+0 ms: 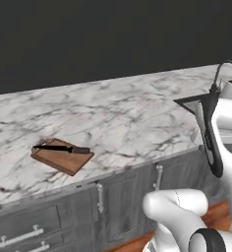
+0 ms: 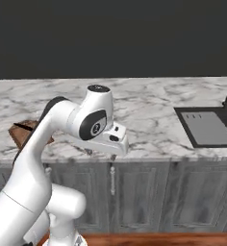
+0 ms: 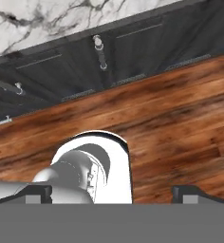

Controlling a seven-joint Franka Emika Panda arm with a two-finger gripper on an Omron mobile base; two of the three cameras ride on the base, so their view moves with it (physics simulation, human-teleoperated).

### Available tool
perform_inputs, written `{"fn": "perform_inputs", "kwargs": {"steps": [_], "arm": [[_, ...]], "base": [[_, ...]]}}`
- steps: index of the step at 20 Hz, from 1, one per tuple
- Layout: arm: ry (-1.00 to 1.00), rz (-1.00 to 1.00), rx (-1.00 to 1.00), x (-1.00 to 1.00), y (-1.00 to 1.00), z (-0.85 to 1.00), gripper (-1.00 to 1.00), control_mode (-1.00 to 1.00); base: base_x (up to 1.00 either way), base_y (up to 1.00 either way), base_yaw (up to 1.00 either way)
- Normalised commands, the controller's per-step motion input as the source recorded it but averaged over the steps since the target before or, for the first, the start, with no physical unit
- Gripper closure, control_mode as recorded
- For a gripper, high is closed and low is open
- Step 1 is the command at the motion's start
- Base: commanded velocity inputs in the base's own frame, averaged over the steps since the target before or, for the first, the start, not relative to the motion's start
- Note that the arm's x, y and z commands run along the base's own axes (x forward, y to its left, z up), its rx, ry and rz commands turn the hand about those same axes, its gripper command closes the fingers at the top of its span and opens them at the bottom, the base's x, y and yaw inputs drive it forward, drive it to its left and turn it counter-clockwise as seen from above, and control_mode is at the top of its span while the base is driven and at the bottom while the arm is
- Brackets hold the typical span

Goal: Pick up the knife from the drawer and place it on the cutting board. Then place the meat from the plate to the cutting board.

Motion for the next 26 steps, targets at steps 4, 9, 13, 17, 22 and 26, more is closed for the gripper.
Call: {"fn": "perform_inputs", "kwargs": {"steps": [4,9,13,17,22,26], "arm": [[0.00,0.00,0.00,0.00,0.00,0.00,-1.00,1.00],[0.00,0.00,0.00,0.00,0.00,0.00,-1.00,1.00],[0.00,0.00,0.00,0.00,0.00,0.00,-1.00,1.00],[0.00,0.00,0.00,0.00,0.00,0.00,-1.00,1.00],[0.00,0.00,0.00,0.00,0.00,0.00,-1.00,1.00],[0.00,0.00,0.00,0.00,0.00,0.00,-1.00,1.00]], "base": [[-0.29,-0.14,-0.36],[-0.81,0.08,-0.31],[-0.69,-0.01,-0.34],[-0.08,-0.91,-0.27],[0.21,-1.00,-0.06],[0.59,-1.00,0.00]]}}
